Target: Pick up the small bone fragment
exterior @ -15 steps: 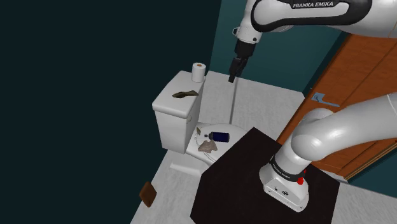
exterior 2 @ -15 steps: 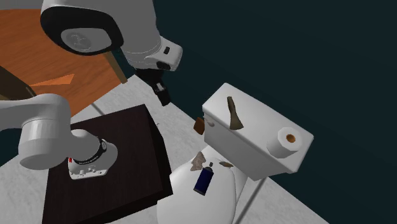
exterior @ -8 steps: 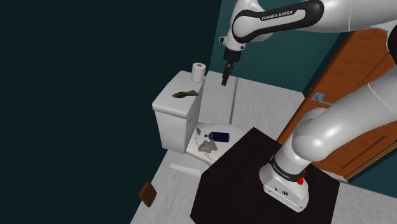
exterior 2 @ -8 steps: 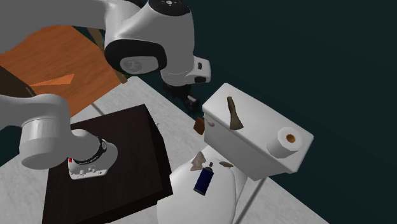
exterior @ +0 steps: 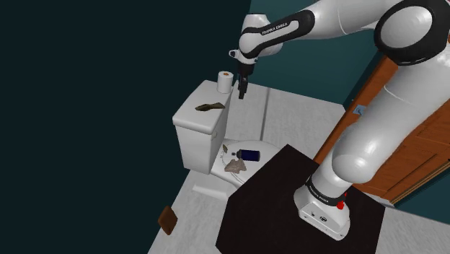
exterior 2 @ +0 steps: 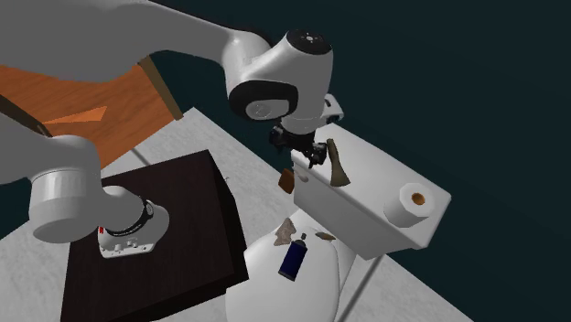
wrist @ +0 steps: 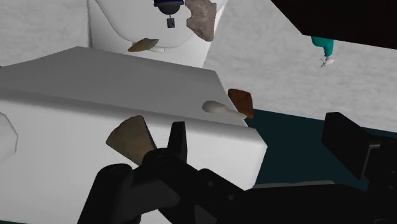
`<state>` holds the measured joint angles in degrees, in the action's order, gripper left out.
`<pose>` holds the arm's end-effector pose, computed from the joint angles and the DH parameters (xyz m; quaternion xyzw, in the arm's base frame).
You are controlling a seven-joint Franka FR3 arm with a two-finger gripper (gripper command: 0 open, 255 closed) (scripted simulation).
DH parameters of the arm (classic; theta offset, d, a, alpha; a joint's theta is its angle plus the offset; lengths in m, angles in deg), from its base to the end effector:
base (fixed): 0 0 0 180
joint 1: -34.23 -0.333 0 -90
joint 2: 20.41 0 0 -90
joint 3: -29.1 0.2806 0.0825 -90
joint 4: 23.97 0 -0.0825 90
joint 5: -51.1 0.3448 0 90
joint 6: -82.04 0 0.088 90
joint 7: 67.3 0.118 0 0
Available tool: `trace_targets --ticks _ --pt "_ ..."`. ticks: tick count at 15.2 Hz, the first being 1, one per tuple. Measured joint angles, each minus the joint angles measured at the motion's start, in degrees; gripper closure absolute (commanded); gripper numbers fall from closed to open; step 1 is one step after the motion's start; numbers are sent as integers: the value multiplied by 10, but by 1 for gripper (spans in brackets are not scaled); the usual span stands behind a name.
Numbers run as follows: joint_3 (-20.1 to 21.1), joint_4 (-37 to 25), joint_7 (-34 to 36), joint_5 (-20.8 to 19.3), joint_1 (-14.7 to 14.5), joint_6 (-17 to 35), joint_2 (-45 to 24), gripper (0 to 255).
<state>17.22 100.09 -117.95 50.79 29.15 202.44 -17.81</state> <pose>0.4892 -0.0590 0.3874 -0.9271 -0.3748 0.0074 0.0067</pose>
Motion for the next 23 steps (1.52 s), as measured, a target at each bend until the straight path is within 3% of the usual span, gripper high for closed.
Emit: trace_targets --ticks 7,16,23 --pt "12 -114 -140 16 -1 44 -155 0" --pt "49 -302 -277 9 6 50 -341 0" --pt "53 -305 -286 10 8 85 -378 0"
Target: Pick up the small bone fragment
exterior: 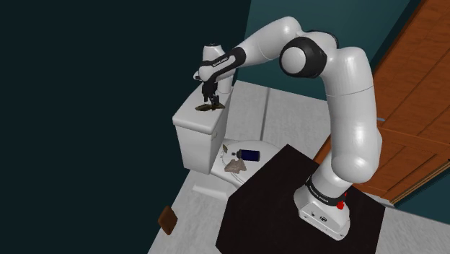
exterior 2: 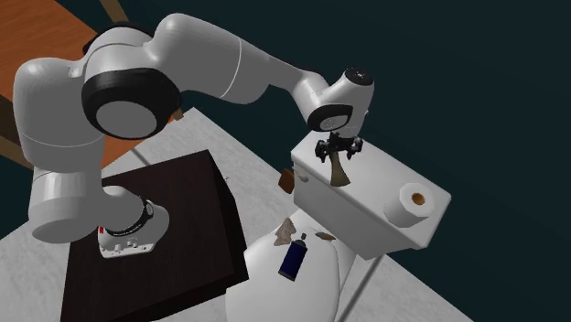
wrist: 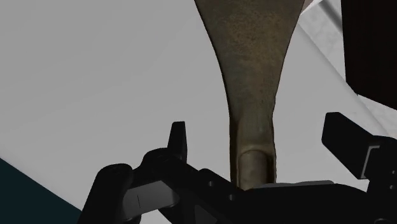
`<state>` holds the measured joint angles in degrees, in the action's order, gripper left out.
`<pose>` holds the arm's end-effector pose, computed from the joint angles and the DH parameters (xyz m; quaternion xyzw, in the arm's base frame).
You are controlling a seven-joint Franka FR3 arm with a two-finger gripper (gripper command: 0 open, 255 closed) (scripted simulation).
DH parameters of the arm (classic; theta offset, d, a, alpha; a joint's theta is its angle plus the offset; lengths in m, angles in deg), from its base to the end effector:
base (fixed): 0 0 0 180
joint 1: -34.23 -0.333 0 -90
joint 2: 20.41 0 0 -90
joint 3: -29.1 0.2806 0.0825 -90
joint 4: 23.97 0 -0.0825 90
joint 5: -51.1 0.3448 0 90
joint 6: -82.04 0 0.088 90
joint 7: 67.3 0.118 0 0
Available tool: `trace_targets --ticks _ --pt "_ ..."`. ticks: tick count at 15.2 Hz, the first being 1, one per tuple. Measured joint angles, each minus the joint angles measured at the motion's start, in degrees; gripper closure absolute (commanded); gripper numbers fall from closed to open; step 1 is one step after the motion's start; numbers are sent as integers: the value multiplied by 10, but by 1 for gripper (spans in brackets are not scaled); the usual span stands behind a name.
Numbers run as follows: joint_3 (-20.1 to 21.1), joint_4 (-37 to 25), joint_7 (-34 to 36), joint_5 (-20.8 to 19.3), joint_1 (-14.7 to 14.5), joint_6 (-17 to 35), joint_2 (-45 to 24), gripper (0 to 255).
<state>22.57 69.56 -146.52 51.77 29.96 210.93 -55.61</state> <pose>0.6381 -0.0171 0.2477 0.7783 0.6273 -0.0159 0.0235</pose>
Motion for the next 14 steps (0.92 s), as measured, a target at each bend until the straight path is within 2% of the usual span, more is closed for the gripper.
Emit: trace_targets --ticks 1,2,14 --pt "0 2 0 0 0 4 -2 0" --pt "0 2 0 0 0 6 -4 255" --pt "0 1 0 0 0 2 -1 255"
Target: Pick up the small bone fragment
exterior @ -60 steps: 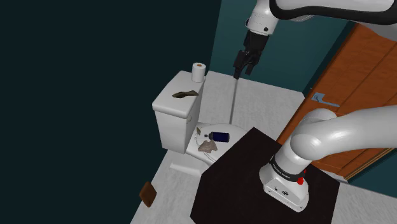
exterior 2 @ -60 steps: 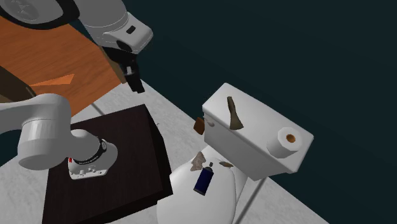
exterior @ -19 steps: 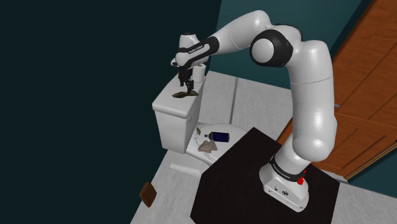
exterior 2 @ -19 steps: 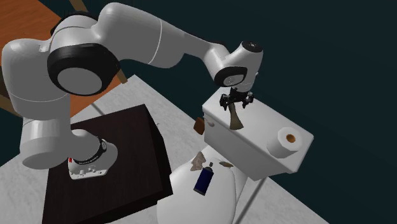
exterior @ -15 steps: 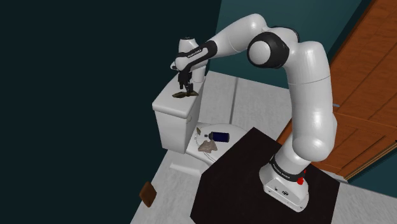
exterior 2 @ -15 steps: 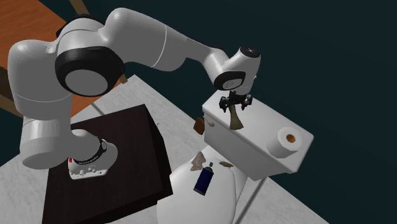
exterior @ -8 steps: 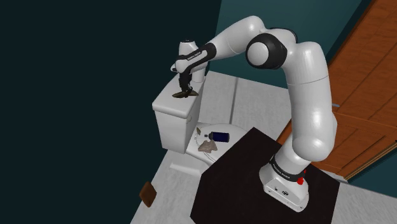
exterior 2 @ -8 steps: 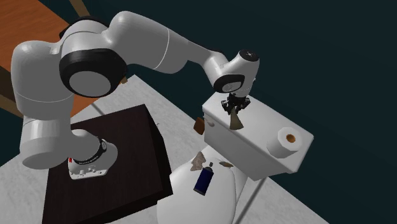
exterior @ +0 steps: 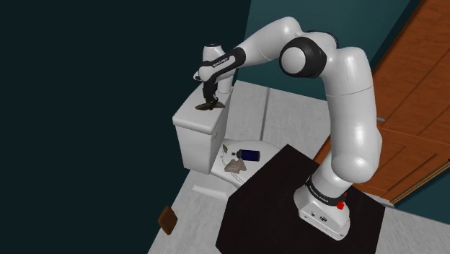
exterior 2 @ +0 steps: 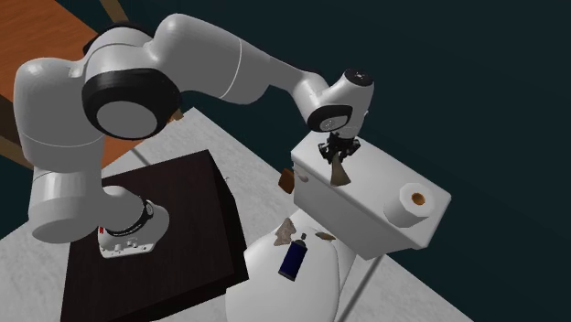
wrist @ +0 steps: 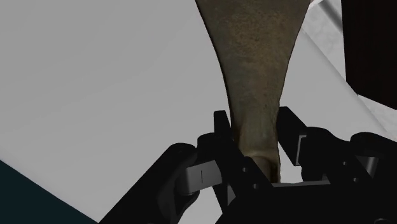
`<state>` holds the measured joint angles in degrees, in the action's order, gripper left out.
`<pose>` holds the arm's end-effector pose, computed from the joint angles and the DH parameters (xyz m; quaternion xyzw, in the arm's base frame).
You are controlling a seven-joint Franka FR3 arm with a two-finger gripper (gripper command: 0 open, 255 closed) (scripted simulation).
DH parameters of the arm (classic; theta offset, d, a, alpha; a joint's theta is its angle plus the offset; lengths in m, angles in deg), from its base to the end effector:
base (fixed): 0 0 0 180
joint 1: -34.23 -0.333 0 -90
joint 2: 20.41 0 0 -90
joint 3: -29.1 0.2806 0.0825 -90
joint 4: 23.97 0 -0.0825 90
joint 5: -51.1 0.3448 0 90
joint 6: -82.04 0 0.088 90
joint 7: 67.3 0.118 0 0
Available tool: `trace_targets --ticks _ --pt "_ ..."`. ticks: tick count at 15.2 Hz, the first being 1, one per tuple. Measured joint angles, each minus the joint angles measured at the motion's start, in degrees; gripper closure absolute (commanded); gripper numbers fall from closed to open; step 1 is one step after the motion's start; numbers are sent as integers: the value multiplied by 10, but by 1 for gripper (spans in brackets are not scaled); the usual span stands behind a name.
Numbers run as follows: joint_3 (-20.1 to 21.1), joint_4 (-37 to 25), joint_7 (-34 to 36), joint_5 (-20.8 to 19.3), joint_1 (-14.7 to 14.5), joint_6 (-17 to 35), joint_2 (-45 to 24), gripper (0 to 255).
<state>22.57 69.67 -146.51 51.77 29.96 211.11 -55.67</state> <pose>0.6379 -0.0172 0.2466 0.7783 0.6272 -0.0158 0.0237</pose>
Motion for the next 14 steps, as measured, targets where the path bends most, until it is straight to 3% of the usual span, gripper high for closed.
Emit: trace_targets --ticks 14 --pt "-3 -26 -1 -4 -2 -76 51 255"
